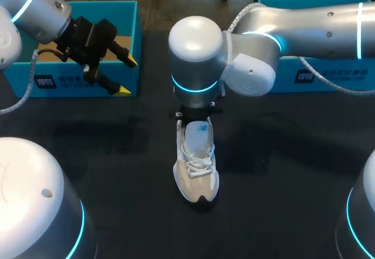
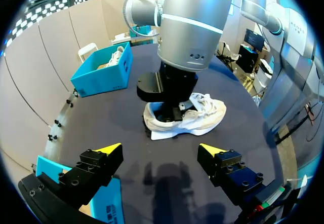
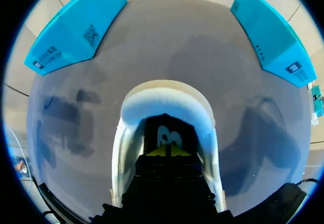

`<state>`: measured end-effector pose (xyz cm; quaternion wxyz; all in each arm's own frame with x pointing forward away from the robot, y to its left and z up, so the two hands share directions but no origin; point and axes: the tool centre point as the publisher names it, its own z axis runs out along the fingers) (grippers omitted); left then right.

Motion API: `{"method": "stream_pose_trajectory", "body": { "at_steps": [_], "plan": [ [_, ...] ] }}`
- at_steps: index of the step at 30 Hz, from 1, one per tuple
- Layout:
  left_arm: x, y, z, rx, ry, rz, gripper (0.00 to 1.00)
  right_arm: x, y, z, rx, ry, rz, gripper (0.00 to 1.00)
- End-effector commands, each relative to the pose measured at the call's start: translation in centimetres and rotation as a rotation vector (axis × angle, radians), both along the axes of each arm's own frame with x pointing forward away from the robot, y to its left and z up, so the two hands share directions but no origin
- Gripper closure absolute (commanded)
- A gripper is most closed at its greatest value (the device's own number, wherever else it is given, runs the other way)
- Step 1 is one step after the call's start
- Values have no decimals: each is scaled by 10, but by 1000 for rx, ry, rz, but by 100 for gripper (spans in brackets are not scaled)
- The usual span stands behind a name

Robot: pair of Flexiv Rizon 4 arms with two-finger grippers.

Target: Take the shoe out of the shoebox, open the shoe tongue, remove and reinsert the insole, then place the shoe into the shoebox

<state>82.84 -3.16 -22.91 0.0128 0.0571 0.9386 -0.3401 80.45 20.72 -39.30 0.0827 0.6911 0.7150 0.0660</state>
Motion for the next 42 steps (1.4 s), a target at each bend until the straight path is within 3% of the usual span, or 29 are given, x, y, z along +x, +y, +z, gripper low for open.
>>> {"method": "stream_pose_trajectory", "body": {
  "at_steps": [1, 7, 14, 16, 22, 31, 35, 42],
  "plan": [
    [0, 1, 1, 3, 0, -1, 0, 5, 4, 4, -27, -5, 5, 100],
    [0, 1, 1, 3, 0, -1, 0, 15, 2, 3, -48, -5, 15, 100],
    [0, 1, 1, 3, 0, -1, 0, 16, 10, -11, -27, 104, 46, 100],
    [0, 1, 1, 3, 0, -1, 0, 13, 11, -11, -14, 128, 46, 100],
    [0, 1, 1, 3, 0, -1, 0, 0, 3, 21, -4, 203, -31, 100],
    [0, 1, 1, 3, 0, -1, 0, -23, -5, 48, -7, 338, -5, 100],
    [0, 1, 1, 3, 0, -1, 0, -33, -8, 48, -8, 427, 35, 100],
    [0, 1, 1, 3, 0, -1, 0, -43, -8, 38, 9, 491, 50, 100]
  ]
}}
